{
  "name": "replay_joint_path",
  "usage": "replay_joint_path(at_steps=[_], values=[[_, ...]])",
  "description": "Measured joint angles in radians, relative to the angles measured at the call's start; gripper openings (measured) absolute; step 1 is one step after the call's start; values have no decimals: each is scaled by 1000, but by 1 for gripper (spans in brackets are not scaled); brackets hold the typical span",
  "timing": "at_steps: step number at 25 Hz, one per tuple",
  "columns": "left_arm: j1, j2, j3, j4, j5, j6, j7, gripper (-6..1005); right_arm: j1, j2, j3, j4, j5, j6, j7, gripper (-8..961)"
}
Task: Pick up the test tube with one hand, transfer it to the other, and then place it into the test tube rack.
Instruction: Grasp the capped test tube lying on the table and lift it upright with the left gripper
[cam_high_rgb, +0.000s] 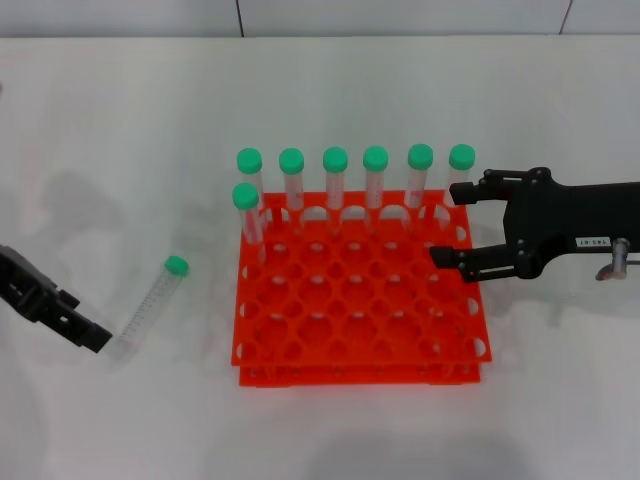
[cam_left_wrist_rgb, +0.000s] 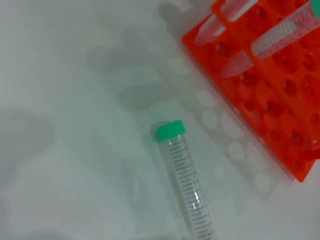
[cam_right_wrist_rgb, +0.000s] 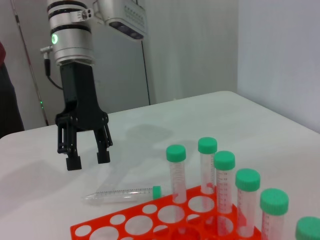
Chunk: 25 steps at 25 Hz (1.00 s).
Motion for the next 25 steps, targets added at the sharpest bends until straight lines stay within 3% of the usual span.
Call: replay_joint_path(at_steps=[11, 25], values=[[-38, -4, 110, -23, 4, -22, -53, 848, 0, 0, -1, 0, 10, -1, -3, 837], [-45, -51, 111, -55, 1, -104, -37, 848, -1, 0, 1, -1, 10, -15, -5, 837]])
